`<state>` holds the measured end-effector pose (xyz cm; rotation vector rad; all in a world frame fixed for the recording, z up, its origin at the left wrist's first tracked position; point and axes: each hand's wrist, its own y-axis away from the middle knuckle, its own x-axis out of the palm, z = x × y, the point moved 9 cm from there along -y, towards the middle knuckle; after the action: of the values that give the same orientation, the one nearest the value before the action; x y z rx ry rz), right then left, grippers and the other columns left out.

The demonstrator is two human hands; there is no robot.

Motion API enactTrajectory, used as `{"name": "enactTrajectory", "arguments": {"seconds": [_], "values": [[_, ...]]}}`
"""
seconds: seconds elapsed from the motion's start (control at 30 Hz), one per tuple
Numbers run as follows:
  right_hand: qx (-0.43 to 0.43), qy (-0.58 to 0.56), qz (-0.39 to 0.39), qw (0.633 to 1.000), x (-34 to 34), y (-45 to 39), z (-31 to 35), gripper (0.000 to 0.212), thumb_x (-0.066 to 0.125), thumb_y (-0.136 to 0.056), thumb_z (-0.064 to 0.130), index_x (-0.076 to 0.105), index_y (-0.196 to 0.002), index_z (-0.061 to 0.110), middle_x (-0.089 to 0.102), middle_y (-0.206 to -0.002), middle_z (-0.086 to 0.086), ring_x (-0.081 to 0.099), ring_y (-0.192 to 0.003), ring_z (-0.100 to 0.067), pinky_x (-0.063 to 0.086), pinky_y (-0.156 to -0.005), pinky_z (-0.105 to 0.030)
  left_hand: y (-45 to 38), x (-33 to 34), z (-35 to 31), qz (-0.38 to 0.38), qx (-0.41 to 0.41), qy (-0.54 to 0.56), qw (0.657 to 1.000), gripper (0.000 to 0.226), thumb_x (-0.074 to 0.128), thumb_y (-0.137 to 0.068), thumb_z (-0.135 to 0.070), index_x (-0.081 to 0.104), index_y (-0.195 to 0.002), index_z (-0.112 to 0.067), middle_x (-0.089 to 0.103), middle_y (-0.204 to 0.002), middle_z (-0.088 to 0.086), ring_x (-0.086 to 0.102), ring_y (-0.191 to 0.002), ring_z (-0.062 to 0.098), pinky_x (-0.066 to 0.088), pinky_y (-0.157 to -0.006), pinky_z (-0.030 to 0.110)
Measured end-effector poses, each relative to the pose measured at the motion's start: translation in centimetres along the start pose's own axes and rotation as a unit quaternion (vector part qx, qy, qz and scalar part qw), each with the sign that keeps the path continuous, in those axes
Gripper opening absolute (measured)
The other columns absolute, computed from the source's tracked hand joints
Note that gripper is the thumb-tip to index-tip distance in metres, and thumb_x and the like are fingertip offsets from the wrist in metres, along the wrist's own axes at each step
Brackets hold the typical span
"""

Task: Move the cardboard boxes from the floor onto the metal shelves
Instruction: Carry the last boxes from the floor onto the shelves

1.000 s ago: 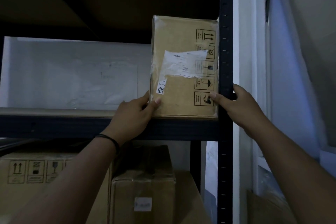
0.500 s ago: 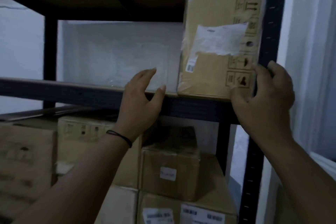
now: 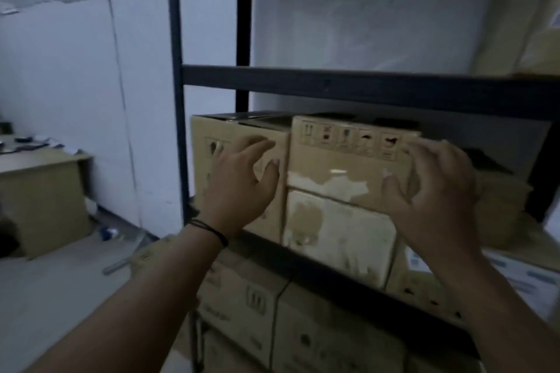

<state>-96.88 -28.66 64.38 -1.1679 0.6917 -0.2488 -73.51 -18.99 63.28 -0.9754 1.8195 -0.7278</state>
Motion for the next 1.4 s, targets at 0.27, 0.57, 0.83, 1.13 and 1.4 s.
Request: {"name": "enactTrajectory", "arguments": {"seconds": [0.27,0.57,0.83,1.13,1.4], "values": [[0.036,-0.048,0.124,0.99,9.5,8.0,16.2,0.045,0.052,-0.081,0.039,0.065,-0.113,0.01,0.056,-0.121,-0.01,0.044,-0.122,-0.032,0.027,-0.103,-0.05,9.1,-13.9,15.1,0.055,-0.097,-0.126,0.986,0.043,0.05,-0.087,-0.039,0.067,-0.118,-0.014,0.064,-0.12,0.002,0.059,-0.111,0.021,0.04,-0.101,0.056],[0.036,-0.091,0.228,0.969,20.0,14.0,26.9,0.043,0.05,-0.086,0.042,0.063,-0.118,0.016,0.056,-0.119,-0.001,0.044,-0.119,-0.021,0.023,-0.105,-0.04,14.5,-19.9,27.1,0.12,-0.162,-0.168,0.965,0.041,0.059,-0.091,-0.035,0.06,-0.127,-0.016,0.058,-0.13,0.001,0.055,-0.113,0.021,0.038,-0.105,0.05],[0.05,-0.104,0.28,0.953,31.5,15.2,30.1,0.045,0.047,-0.086,0.042,0.062,-0.12,0.016,0.057,-0.121,0.0,0.047,-0.119,-0.019,0.029,-0.1,-0.041,12.7,-17.9,37.3,0.16,-0.179,-0.197,0.95,0.044,0.06,-0.091,-0.035,0.058,-0.131,-0.017,0.056,-0.132,0.002,0.05,-0.121,0.018,0.035,-0.107,0.041],[0.066,-0.124,0.378,0.915,46.5,14.3,32.0,0.039,0.053,-0.096,0.031,0.054,-0.132,0.017,0.05,-0.129,0.001,0.041,-0.122,-0.014,0.029,-0.103,-0.033,7.4,-12.9,50.0,0.184,-0.214,-0.165,0.945,0.038,0.061,-0.091,-0.03,0.061,-0.127,-0.019,0.057,-0.128,-0.002,0.051,-0.117,0.017,0.038,-0.105,0.04],[0.179,-0.146,0.434,0.871,57.4,15.8,33.6,0.046,0.05,-0.098,0.032,0.042,-0.142,0.023,0.043,-0.139,0.004,0.041,-0.119,-0.009,0.036,-0.093,-0.021,4.1,-10.5,62.4,0.231,-0.211,-0.124,0.942,0.04,0.062,-0.09,-0.034,0.06,-0.127,-0.022,0.056,-0.128,-0.006,0.053,-0.115,0.014,0.044,-0.101,0.04]]}}
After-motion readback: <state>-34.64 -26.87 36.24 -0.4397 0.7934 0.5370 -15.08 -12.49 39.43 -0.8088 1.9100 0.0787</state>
